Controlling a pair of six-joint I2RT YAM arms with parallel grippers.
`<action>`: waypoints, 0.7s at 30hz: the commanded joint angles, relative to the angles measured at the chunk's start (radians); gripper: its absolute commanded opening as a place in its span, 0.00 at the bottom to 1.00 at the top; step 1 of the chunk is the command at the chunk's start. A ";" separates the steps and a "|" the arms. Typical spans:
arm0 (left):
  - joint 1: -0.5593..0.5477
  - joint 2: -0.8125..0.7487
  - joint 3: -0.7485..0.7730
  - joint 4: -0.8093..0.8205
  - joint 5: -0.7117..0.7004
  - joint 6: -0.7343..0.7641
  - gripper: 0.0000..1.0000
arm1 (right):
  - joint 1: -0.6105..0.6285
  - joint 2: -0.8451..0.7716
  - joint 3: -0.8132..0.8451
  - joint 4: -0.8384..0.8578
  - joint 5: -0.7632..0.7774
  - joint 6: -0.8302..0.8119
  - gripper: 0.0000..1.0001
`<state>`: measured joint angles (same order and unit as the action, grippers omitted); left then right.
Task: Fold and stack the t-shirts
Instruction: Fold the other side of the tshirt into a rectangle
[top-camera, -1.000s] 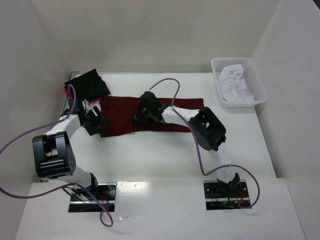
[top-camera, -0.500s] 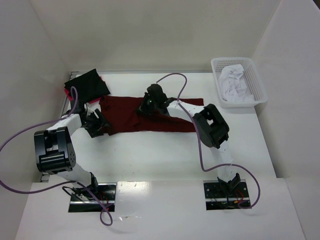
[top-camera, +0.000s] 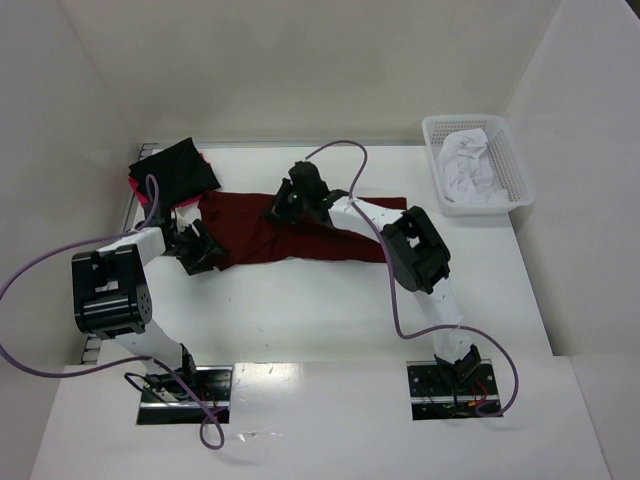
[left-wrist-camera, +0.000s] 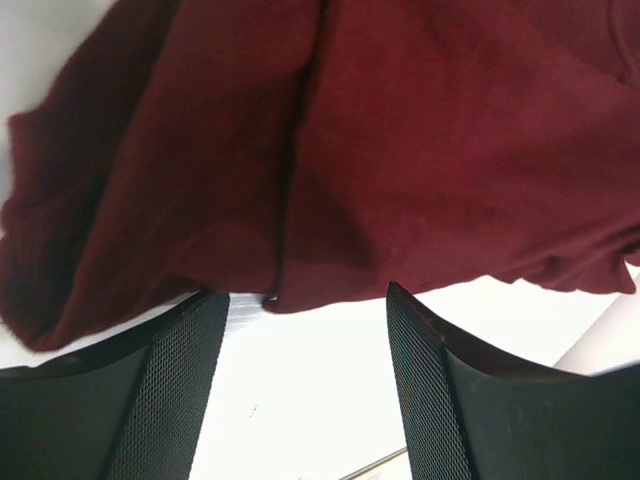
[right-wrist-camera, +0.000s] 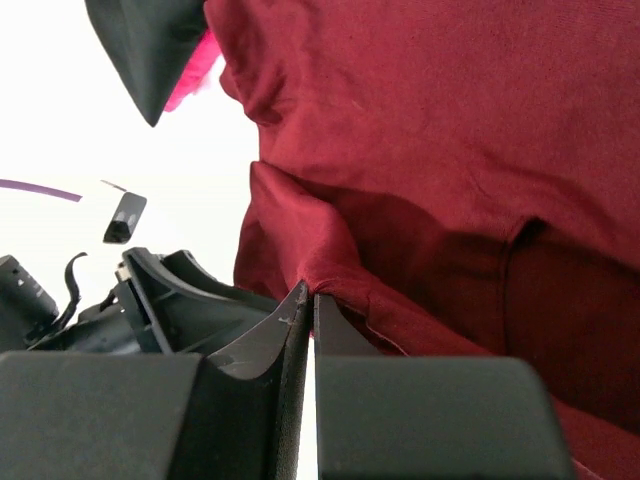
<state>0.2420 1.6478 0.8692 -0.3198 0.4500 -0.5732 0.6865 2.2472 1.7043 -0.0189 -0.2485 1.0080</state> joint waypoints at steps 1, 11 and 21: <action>0.006 0.030 -0.004 0.048 0.049 0.021 0.72 | -0.004 0.035 0.054 0.003 -0.017 -0.009 0.06; 0.006 0.081 0.005 0.050 0.116 0.039 0.35 | -0.013 0.045 0.046 -0.024 -0.017 -0.009 0.10; 0.006 0.025 0.014 -0.057 0.156 0.096 0.22 | -0.033 0.051 0.035 -0.033 -0.008 -0.009 0.21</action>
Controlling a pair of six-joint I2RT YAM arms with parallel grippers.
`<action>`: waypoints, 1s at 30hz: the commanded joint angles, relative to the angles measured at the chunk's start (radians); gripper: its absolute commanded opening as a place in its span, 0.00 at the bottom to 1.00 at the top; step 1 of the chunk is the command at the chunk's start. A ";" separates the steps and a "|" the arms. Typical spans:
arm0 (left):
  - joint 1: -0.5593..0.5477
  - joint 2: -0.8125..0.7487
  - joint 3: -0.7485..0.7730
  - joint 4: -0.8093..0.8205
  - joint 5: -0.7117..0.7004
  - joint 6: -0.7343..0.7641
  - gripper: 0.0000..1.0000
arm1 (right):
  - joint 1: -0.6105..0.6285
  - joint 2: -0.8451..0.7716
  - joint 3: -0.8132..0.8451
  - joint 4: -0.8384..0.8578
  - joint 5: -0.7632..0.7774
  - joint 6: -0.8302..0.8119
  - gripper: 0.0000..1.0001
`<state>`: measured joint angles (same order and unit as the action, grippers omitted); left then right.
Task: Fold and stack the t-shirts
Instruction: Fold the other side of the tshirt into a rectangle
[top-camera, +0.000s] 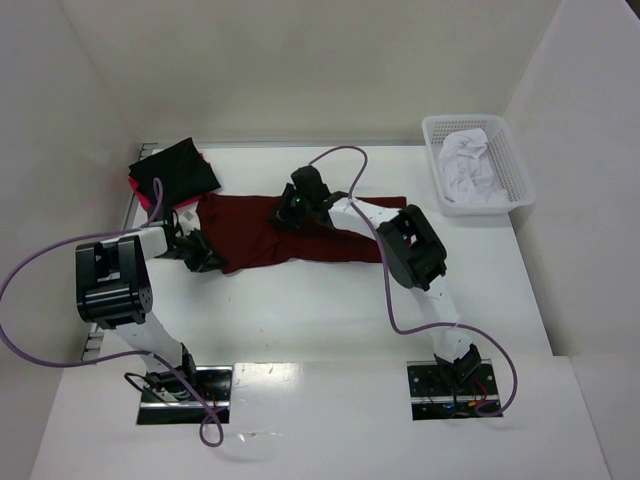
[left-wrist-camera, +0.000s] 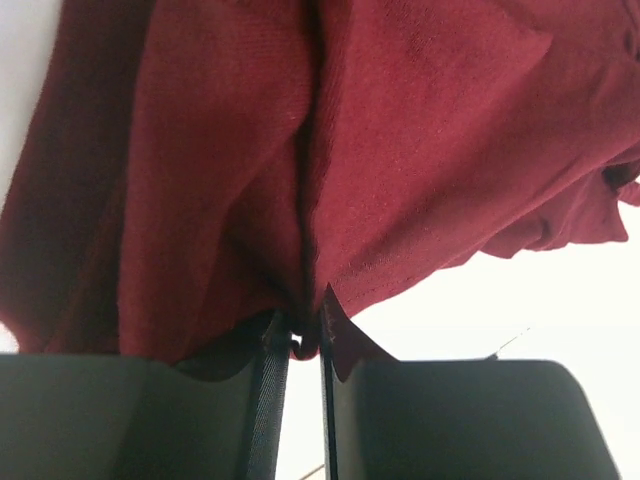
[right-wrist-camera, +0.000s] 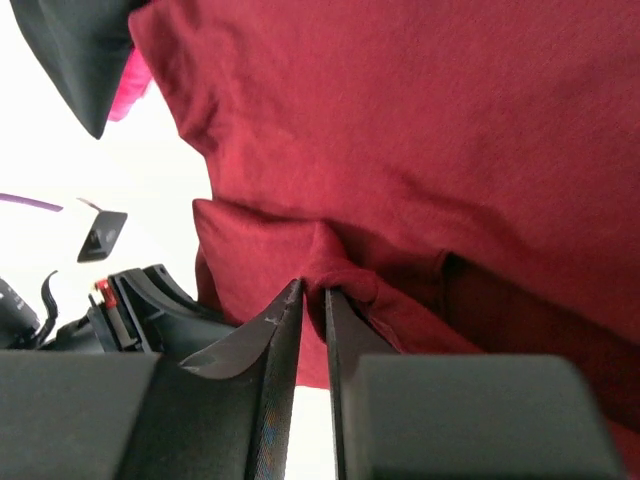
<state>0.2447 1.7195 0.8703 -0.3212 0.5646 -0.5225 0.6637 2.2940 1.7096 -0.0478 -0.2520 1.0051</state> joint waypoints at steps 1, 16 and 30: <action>0.004 -0.049 0.013 -0.069 0.041 0.048 0.22 | -0.010 0.007 0.030 -0.004 -0.004 -0.006 0.22; 0.004 -0.092 -0.007 -0.119 0.031 0.067 0.56 | -0.010 0.016 0.021 -0.014 -0.013 -0.020 0.31; 0.004 -0.101 -0.025 -0.119 0.043 0.058 0.16 | -0.010 0.016 0.012 -0.004 -0.013 -0.025 0.31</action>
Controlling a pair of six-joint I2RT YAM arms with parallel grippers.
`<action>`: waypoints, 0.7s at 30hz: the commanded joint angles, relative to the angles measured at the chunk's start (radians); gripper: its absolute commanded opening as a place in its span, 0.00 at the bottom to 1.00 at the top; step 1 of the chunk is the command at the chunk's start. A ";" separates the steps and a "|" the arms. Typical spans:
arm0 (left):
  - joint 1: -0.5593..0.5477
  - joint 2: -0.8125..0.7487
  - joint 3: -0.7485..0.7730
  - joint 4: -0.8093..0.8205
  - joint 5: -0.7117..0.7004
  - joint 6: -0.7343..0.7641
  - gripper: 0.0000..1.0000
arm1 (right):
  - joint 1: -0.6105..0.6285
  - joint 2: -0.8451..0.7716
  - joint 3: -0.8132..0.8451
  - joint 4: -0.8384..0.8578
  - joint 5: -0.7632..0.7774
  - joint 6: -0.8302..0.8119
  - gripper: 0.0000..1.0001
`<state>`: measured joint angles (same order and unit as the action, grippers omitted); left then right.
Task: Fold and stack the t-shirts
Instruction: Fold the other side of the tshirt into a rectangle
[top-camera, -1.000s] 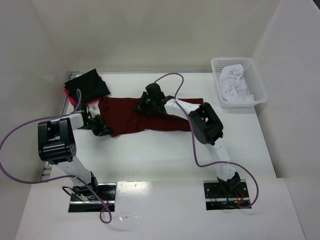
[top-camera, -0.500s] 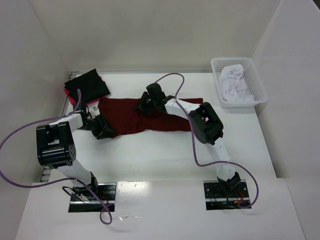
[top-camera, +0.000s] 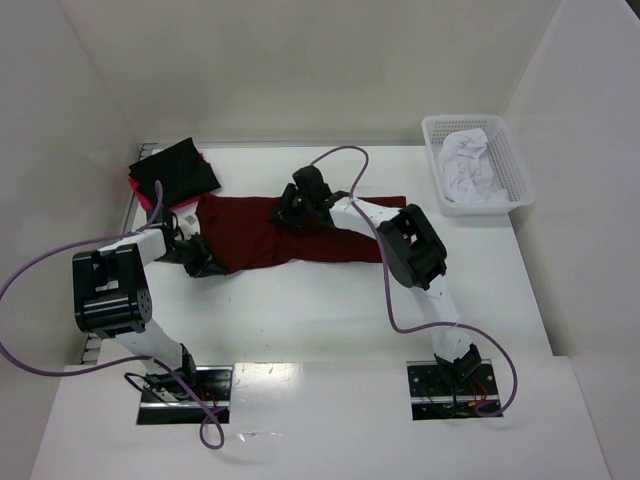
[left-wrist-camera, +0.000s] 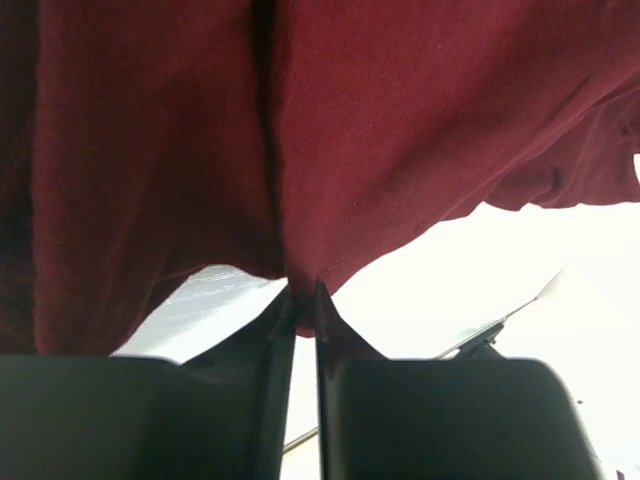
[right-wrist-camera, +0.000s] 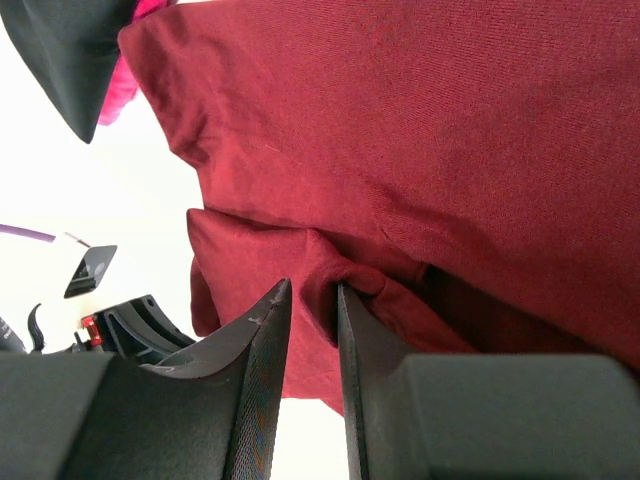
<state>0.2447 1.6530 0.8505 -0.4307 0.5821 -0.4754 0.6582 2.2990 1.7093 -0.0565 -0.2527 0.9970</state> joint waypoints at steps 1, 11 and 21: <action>0.004 -0.035 -0.002 -0.010 0.031 0.011 0.10 | -0.005 0.011 0.012 0.004 -0.013 -0.017 0.31; 0.004 -0.012 0.224 -0.007 0.073 -0.008 0.00 | -0.035 -0.019 0.013 0.004 -0.013 -0.046 0.31; 0.004 0.195 0.458 0.097 0.113 -0.057 0.00 | -0.062 0.004 0.065 -0.031 -0.056 -0.087 0.57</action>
<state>0.2447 1.7689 1.2520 -0.3817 0.6624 -0.5068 0.6010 2.2990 1.7206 -0.0769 -0.2874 0.9436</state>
